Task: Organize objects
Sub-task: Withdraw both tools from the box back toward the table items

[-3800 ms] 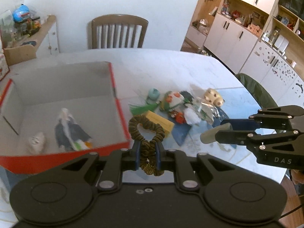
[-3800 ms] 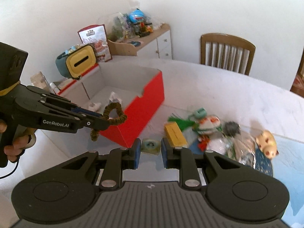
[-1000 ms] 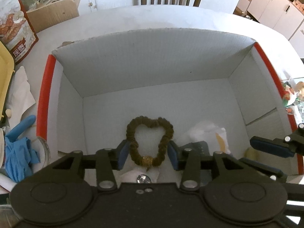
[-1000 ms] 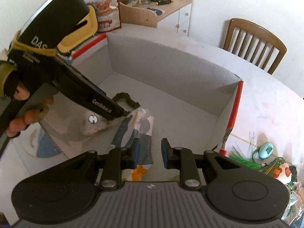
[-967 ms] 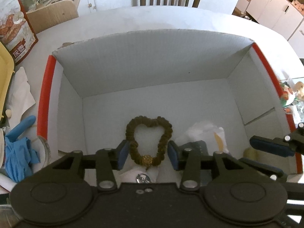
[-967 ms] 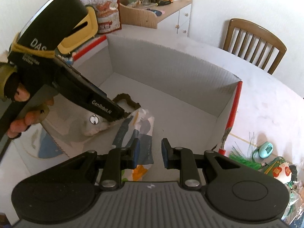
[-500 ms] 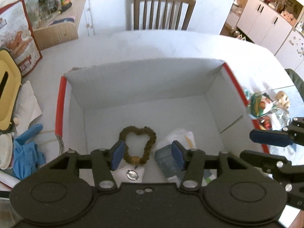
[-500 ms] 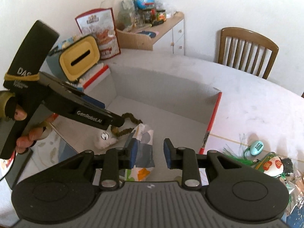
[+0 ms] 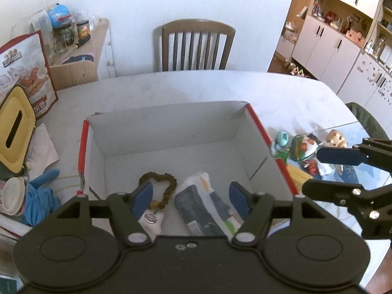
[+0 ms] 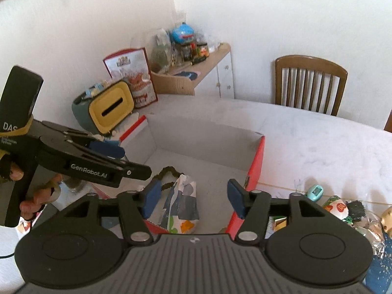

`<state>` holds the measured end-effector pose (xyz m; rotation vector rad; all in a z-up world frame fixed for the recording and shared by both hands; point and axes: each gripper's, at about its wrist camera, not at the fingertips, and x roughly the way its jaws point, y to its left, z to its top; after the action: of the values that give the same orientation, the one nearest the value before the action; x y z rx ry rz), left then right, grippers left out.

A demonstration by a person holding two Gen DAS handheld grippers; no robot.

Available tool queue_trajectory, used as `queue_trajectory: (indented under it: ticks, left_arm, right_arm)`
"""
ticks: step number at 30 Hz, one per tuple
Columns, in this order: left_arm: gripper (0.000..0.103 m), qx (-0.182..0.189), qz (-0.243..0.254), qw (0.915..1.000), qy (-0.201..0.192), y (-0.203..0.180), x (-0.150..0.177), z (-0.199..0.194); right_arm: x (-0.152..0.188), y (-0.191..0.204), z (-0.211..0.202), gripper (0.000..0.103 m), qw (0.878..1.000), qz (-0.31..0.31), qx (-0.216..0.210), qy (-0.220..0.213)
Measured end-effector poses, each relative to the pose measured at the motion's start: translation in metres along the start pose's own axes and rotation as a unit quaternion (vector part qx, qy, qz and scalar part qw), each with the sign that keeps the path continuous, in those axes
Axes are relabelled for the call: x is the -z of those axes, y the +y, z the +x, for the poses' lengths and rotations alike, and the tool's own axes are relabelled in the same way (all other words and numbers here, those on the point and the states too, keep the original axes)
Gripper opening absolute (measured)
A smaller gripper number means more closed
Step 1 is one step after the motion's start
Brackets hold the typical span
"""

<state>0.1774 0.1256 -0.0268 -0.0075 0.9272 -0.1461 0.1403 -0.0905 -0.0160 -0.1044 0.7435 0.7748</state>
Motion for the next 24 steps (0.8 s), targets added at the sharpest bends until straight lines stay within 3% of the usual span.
queue_trajectory:
  ticks: [11, 24]
  left_arm:
    - [0.083, 0.004, -0.008, 0.9995, -0.031, -0.03, 0.013, -0.023]
    - [0.096, 0.016, 0.018, 0.9982, -0.056, -0.09, 0.024, -0.024]
  right_arm:
    - [0.023, -0.018, -0.049, 0.07, 0.999, 0.007, -0.008, -0.03]
    - [0.053, -0.066, -0.092, 0.078, 0.998, 0.039, 0.013, -0.047]
